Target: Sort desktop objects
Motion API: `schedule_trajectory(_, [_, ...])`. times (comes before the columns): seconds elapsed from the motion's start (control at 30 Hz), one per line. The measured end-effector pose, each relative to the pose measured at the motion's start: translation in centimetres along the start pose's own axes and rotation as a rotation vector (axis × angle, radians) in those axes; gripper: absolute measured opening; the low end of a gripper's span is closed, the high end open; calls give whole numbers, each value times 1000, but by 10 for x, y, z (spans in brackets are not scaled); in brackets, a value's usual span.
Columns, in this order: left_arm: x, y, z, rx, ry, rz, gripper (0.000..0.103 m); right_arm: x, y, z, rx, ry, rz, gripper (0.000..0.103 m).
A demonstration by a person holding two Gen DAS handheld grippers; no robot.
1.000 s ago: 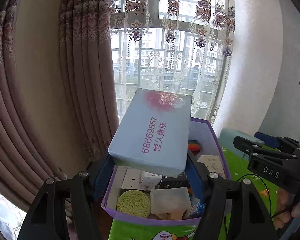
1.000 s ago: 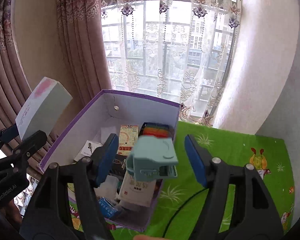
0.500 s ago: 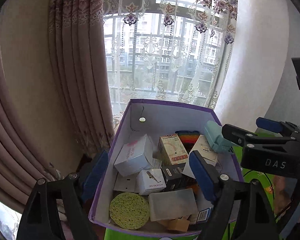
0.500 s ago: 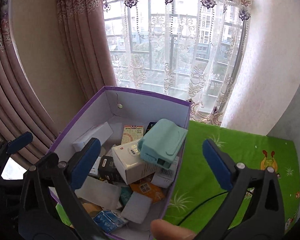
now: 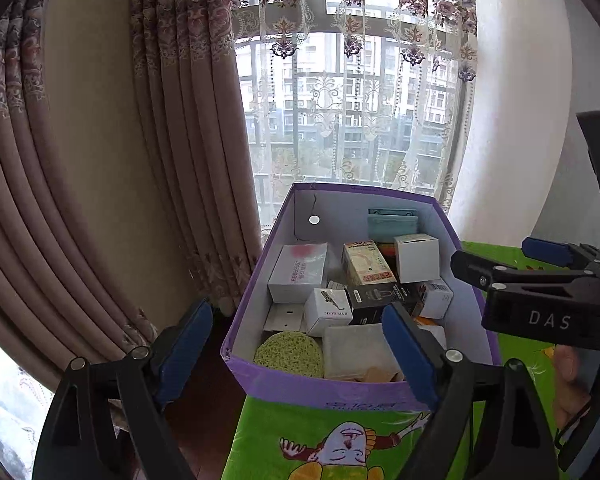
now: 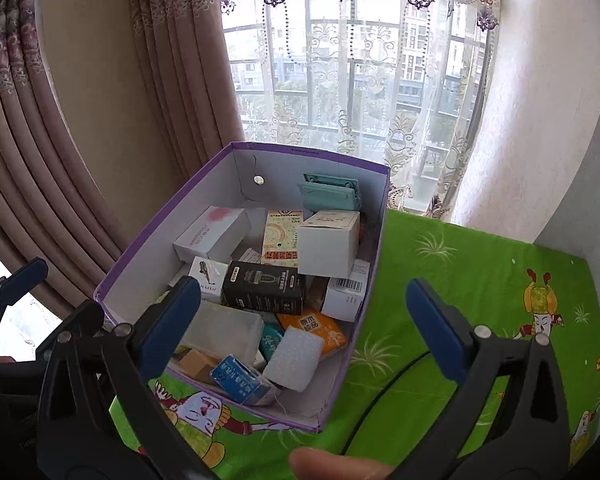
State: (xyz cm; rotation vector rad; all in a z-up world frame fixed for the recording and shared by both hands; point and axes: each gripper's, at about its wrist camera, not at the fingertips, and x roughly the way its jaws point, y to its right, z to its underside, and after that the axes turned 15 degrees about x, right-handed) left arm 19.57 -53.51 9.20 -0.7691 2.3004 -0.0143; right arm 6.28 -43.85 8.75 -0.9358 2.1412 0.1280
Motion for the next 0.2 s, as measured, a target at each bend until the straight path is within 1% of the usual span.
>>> schedule_trajectory(0.07, [-3,0,2,0,-3,-9,88,-2,-3,1,2,2,6,102])
schedule_trajectory(0.13, [-5,-1,3,3,-5,-20,88,-7,-5,4,7,26,20,102])
schedule_trajectory(0.2, [-7,-2,5,0,-7,-22,88,-8,-7,7,-15,18,20,102])
